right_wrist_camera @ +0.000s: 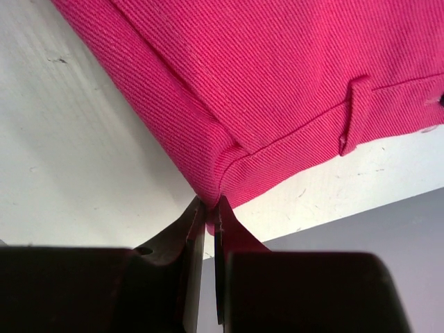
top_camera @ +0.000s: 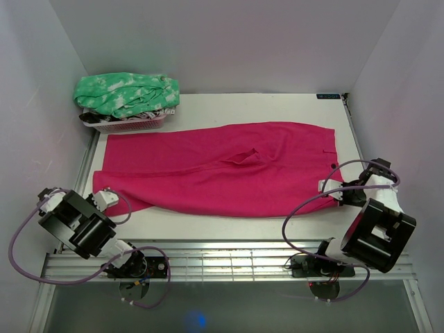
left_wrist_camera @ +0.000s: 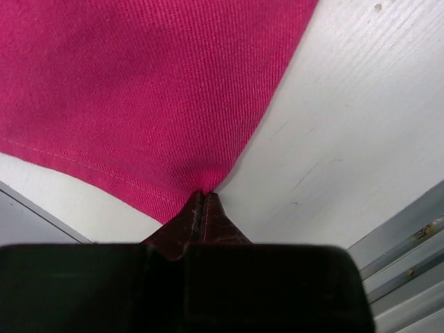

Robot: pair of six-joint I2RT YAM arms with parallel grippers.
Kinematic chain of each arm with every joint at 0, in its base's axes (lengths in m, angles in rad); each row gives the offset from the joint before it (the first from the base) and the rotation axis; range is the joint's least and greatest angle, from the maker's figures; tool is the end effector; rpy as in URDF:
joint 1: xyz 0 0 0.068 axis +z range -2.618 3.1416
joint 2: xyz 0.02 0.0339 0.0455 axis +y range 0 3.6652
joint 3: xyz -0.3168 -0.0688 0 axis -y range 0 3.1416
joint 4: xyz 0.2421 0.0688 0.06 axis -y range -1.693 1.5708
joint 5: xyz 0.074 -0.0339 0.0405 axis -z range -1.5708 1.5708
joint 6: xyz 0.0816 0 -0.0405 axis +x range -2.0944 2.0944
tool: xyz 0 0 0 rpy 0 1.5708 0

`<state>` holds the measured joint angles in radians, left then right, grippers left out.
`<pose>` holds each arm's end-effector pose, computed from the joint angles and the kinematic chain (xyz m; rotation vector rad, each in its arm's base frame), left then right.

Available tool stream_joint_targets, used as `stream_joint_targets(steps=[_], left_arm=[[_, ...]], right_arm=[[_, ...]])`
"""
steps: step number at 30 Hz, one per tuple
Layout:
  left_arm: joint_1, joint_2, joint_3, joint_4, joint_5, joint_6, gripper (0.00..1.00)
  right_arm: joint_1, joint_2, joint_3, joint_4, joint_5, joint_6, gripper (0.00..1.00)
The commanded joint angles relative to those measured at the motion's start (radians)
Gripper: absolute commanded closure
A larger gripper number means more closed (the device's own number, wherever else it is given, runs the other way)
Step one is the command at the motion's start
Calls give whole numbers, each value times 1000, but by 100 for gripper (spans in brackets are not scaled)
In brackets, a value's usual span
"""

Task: Fold and stack the trousers
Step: Flatten the trousers out, then fold the trousers

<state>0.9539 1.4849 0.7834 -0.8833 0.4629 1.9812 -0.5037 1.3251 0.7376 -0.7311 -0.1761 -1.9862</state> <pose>0.1538 0.1538 0.1717 1.3137 2.3375 -0.0838 0.1963 -0.0918 0.1871 -1.9705 2.1049 -0.2648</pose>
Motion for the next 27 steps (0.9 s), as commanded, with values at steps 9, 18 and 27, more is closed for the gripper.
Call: stream_joint_targets(steps=[9,18,27], left_arm=[[261,-55,141,-325,71,686,100],[416,3,298,-523,132,689,100],[510,24,370,-522,247,682,100]], right_arm=[[-153,-50,97,-116,-71,-65,92],[-363,-90,140,-237,-122,-250,92],[-521,-110,170,-332,-148,-387,92]])
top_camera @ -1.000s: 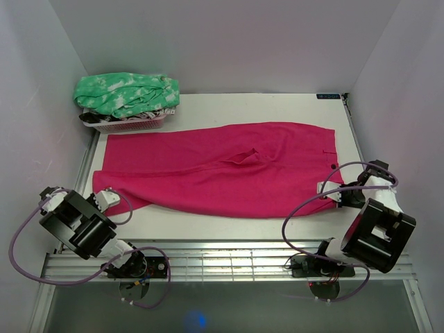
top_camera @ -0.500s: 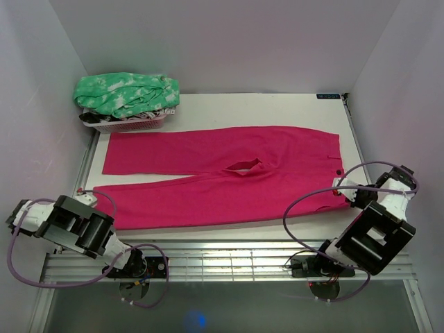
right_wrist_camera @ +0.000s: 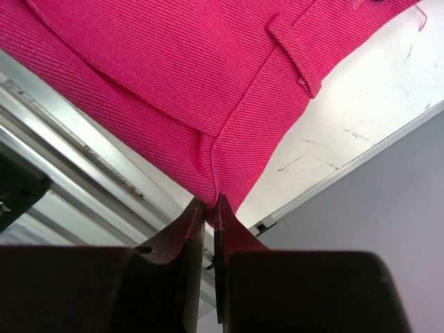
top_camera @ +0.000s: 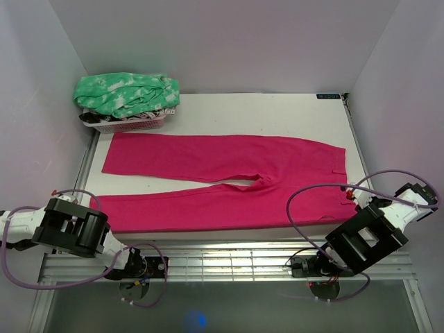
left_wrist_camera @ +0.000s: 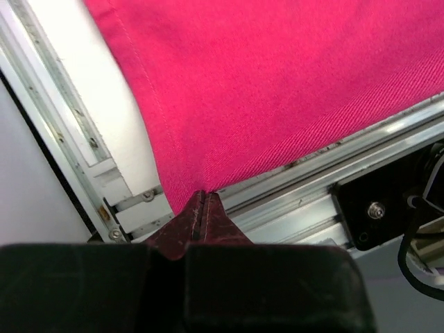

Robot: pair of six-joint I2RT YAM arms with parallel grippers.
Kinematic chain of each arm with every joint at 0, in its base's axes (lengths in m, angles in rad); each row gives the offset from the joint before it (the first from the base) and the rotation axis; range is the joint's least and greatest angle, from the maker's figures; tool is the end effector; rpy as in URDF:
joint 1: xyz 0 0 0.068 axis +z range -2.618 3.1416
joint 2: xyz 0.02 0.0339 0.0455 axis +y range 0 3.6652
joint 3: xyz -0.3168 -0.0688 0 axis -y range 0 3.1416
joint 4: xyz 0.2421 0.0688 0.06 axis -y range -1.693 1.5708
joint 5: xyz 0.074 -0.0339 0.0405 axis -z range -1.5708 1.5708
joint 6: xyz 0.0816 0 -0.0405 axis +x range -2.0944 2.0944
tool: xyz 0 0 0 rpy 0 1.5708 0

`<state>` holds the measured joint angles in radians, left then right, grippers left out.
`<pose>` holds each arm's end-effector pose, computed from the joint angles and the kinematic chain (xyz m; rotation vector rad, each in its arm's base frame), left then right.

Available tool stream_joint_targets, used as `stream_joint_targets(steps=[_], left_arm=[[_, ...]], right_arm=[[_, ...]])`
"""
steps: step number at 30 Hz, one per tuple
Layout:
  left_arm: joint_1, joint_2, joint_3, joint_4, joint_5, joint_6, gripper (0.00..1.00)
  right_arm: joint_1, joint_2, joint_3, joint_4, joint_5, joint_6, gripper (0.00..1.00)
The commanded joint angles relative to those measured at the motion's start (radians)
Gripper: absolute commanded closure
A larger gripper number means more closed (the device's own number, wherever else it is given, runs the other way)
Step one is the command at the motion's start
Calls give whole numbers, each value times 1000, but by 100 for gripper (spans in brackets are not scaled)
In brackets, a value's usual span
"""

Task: Fold and stack the trousers
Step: Fold the trousers

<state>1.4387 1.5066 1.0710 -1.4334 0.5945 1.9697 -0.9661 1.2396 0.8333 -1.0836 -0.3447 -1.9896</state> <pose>0.0720 0.1951 0.2465 0.5455 2.4450 -0.2706 0.1223 -0.1285 0.2222 -1.3836 2.4232 -0.0674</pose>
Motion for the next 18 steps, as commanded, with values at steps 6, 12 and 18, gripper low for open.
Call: stream_joint_targets(steps=[6,12,18], left_arm=[[-38,70,245,28,365,479,100],[-145,89,381,33,537,281,100],[-195,109,500,120,706,-20,100]], right_arm=[[-74,36,219,-67,-80,-367,92],[-56,92,392,-114,-258,-244,92],[-51,155,575,-160,-434,-108,92]])
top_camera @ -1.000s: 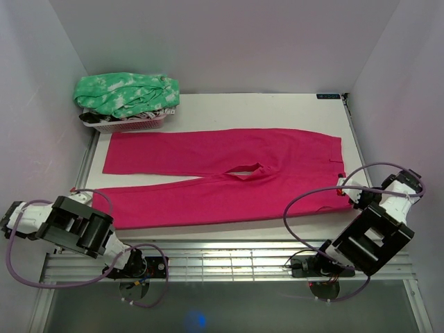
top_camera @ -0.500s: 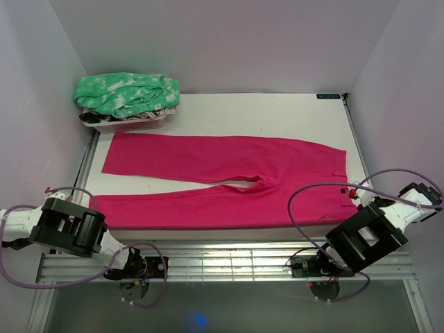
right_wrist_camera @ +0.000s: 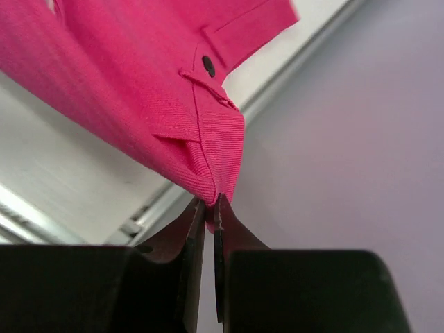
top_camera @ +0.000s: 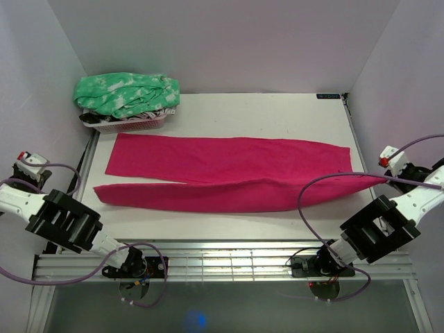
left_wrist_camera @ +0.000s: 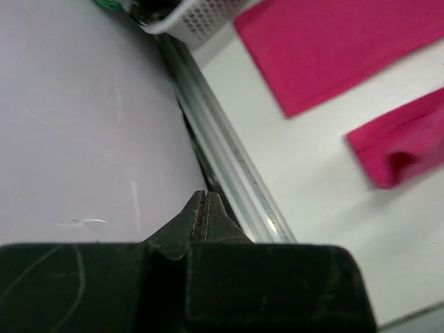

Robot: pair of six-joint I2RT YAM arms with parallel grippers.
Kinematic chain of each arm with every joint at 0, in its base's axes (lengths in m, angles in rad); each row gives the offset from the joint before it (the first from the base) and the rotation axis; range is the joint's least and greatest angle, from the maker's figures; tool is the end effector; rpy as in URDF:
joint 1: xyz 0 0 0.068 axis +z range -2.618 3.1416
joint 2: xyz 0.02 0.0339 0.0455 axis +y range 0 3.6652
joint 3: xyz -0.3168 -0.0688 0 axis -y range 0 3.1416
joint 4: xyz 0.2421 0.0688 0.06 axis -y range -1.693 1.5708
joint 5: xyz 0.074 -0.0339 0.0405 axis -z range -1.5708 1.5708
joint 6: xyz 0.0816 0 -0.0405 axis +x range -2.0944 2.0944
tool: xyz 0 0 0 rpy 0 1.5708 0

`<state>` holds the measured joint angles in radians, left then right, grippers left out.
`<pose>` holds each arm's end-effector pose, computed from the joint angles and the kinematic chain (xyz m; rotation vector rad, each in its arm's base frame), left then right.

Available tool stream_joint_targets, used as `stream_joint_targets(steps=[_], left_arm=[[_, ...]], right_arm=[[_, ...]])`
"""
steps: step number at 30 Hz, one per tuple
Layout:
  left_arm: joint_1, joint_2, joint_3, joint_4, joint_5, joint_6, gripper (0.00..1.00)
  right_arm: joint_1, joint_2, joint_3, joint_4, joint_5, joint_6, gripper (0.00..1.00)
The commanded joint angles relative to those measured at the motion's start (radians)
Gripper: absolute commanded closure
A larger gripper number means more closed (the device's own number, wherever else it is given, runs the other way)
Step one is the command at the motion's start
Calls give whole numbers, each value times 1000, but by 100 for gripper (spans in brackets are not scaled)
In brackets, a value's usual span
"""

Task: Fold and stack the trousers
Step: Fold the trousers

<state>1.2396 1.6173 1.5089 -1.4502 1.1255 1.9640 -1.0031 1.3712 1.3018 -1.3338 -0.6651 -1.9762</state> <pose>0.1617 0.2439 0.3543 0.7217 1.8829 0.0517 0.1639 -0.1634 0.3308 -1.2147 2.1435 -0.1372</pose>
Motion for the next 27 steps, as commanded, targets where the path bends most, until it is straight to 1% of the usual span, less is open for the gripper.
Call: stream_joint_targets(steps=[1,3,4,5,6,7,8,9,10,11,12,13,14,15,16,17,18,19,20,21,22,23,24,25,26,27], left_arm=[[4,-4,74,158,186,-90,100],[6,-8,82,177,201,-112,100],[6,-13,82,189,207,-132,100],[8,-25,82,207,212,-180,100],[9,-31,82,208,217,-191,100],[6,-39,61,200,209,-188,100],[-2,-46,42,74,194,8,100],[-37,-69,13,44,104,82,100],[-76,-98,-36,45,21,117,100],[-107,-126,-147,45,-43,165,88],[-142,-182,-208,45,-84,281,77],[-155,-206,-261,45,-108,327,67],[-176,-223,-330,45,-115,344,60],[-256,-243,-351,47,-128,305,32],[-306,-243,-361,48,-154,265,23],[-349,-238,-366,51,-155,222,20],[-439,-229,-357,62,-151,166,18],[-487,-199,-343,77,-150,9,19],[-527,-173,-323,89,-154,-66,19],[-592,-142,-273,90,-153,-132,21],[-618,-111,-245,83,-151,-245,21],[-643,-43,-218,53,-165,-279,22],[-696,-8,-166,47,-177,-324,23],[-721,25,-141,47,-193,-380,24],[-745,91,-121,47,-208,-475,24],[-785,120,-105,47,-246,-508,25]], right_arm=[[-14,29,147,91,-129,-99,92],[-12,48,181,100,-171,-64,92],[-12,52,210,108,-185,-12,92],[-11,69,224,108,-197,-1,92],[-9,77,235,78,-194,-6,92],[-8,83,234,53,-189,-59,92],[-9,78,216,41,-167,-82,92],[-8,66,186,63,-156,-99,92],[-6,49,150,85,-142,-111,92],[-6,31,64,108,-113,-156,92],[-6,-12,21,129,-100,-180,92],[-6,-32,-17,172,-91,-194,92],[-6,-62,-80,183,-77,-223,92],[-5,-75,-104,188,-70,-236,92],[-3,-83,-120,189,-67,-246,92],[1,-95,-136,189,-57,-251,92],[3,-99,-157,193,-56,-254,92],[4,-103,-165,197,-53,-251,92],[8,-106,-170,203,-45,-248,92],[8,-104,-173,206,-42,-242,92],[8,-104,-171,208,-41,-239,92],[8,-98,-168,214,-36,-234,92],[9,-95,-167,217,-33,-230,92],[9,-90,-161,217,-28,-227,92],[9,-81,-159,219,-21,-227,92],[9,-78,-156,223,-18,-225,92]])
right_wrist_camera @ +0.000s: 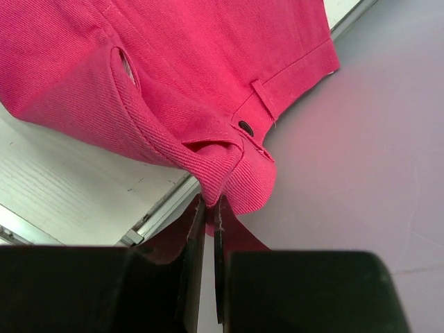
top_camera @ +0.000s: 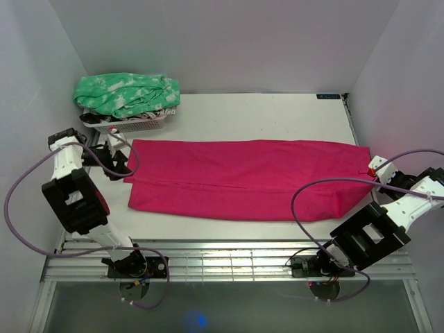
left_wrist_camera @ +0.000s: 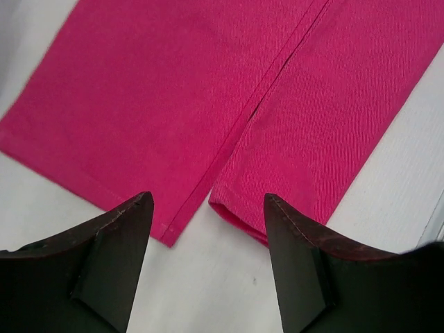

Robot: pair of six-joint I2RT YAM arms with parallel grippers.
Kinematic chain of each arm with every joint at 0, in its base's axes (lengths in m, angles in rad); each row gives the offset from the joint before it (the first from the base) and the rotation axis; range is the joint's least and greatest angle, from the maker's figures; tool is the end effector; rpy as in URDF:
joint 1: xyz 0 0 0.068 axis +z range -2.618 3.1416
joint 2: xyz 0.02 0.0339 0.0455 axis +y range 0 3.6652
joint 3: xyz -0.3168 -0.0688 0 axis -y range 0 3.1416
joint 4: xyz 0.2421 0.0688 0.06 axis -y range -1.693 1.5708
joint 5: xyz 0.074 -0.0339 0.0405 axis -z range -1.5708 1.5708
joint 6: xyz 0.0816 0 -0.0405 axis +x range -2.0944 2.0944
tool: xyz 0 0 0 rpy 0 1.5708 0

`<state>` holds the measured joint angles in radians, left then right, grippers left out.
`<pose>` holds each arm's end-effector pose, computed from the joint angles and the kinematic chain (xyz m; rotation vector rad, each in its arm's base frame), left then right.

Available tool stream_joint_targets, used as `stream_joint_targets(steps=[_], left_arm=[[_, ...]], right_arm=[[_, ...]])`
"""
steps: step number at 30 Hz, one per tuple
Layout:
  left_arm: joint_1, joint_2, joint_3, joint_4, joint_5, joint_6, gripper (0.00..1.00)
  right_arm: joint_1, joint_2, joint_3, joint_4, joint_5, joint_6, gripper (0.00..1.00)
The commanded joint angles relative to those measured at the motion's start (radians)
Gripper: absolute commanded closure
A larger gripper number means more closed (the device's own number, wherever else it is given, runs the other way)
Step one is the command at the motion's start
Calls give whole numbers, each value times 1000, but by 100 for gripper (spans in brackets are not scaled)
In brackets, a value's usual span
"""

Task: Fold and stack the trousers
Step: Fold the trousers

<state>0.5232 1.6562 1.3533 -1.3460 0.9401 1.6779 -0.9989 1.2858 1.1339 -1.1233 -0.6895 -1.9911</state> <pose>0.2811 0.0861 0.2925 1.1995 1.9238 -0.6007 0.1623 -0.1562 0.3092 -1.2649 2.0654 -0.2933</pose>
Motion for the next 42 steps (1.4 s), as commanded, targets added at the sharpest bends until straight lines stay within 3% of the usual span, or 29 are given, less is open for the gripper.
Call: stream_joint_targets(steps=[1,6,14,25,28,35,36,37,42], left_arm=[[-83,108,78,-58,-79,-248,26],[-106,250,176,-56,-132,-346,23],[-138,335,230,-58,-207,-376,21],[-144,338,121,-59,-225,-362,20],[-146,323,93,-58,-224,-348,24],[-144,255,50,-58,-175,-317,76],[-138,238,53,-59,-161,-314,93],[-129,219,59,-59,-144,-316,100],[13,68,164,-59,40,-389,100]], right_arm=[[5,10,20,11,10,-209,92],[5,26,29,16,24,-206,92],[5,32,17,31,39,-212,92],[6,23,7,36,45,-224,92],[6,20,6,36,50,-227,92],[6,15,6,39,48,-227,92],[6,15,10,42,47,-218,92],[6,15,18,48,45,-206,92],[-4,89,156,31,19,-72,92]])
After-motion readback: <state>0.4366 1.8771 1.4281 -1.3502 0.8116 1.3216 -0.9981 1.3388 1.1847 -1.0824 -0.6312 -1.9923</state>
